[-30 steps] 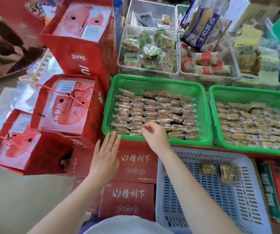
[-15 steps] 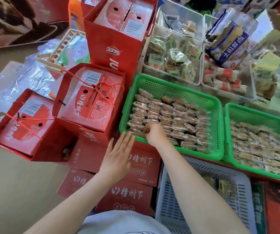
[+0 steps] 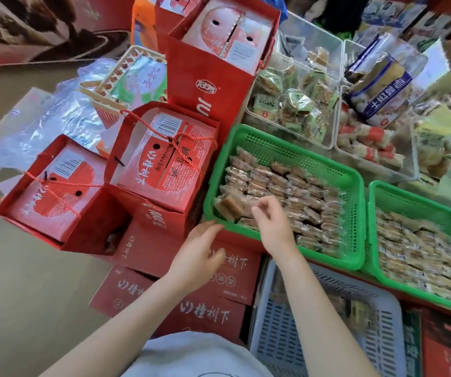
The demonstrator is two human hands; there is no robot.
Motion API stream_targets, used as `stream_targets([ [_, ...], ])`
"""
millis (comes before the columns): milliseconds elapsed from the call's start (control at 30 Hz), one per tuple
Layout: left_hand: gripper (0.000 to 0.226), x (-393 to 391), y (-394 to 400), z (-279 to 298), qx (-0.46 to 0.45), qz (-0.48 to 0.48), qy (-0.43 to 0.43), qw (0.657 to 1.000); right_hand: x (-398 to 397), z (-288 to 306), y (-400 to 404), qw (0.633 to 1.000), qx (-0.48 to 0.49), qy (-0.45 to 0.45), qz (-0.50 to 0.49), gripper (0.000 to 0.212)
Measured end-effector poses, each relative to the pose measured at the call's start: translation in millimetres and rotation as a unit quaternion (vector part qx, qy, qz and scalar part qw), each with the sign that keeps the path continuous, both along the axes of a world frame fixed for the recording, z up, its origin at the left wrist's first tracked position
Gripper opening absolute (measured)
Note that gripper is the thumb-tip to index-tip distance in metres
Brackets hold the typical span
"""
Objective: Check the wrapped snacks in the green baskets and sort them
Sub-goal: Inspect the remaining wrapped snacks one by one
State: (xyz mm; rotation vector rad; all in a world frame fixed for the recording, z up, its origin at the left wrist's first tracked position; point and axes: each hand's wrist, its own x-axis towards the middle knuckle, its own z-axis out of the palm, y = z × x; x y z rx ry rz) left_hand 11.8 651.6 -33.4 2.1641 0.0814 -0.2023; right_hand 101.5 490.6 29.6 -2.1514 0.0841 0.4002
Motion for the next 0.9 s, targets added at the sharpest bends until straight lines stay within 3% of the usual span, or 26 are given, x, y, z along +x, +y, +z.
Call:
stream_targets([
  [67, 0.049, -1, -2, 19, -0.174, 0.104, 0.082, 0.976, -11, 14, -9, 0.992, 0.08, 0.006, -0.1, 0.01],
  [167, 0.056, 2, -9, 49, -0.476, 0.194, 0.198, 0.834, -26, 35, -14, 0.945, 0.251, 0.073, -0.196, 0.011],
  [233, 0.049, 6, -13, 63, -0.549, 0.196, 0.203, 0.787, -37, 43, -15, 0.938, 0.271, 0.105, -0.189, 0.013],
  [300, 0.039, 7, -14, 72, -0.553, 0.196, 0.197, 0.786, -47, 45, -17, 0.945, 0.251, 0.12, -0.17, 0.011],
  [367, 0.032, 5, -11, 71, -0.516, 0.19, 0.194, 0.813, -54, 44, -20, 0.951, 0.221, 0.128, -0.172, 0.007],
  [467, 0.027, -3, -10, 69, -0.481, 0.168, 0.193, 0.839, -63, 42, -20, 0.957, 0.189, 0.141, -0.168, 0.024],
  [600, 0.033, -12, -14, 73, -0.512, 0.164, 0.203, 0.819, -70, 39, -22, 0.973, 0.155, 0.083, -0.151, 0.025],
  [667, 0.033, -14, -15, 74, -0.537, 0.171, 0.22, 0.796, -71, 41, -25, 0.963, 0.203, 0.088, -0.154, 0.023],
  [767, 0.031, -16, -12, 76, -0.596, 0.167, 0.257, 0.742, -72, 50, -31, 0.915, 0.342, 0.152, -0.149, 0.019],
  [900, 0.009, -19, -4, 74, -0.607, 0.112, 0.272, 0.738, -73, 60, -40, 0.867, 0.436, 0.196, -0.145, 0.023],
])
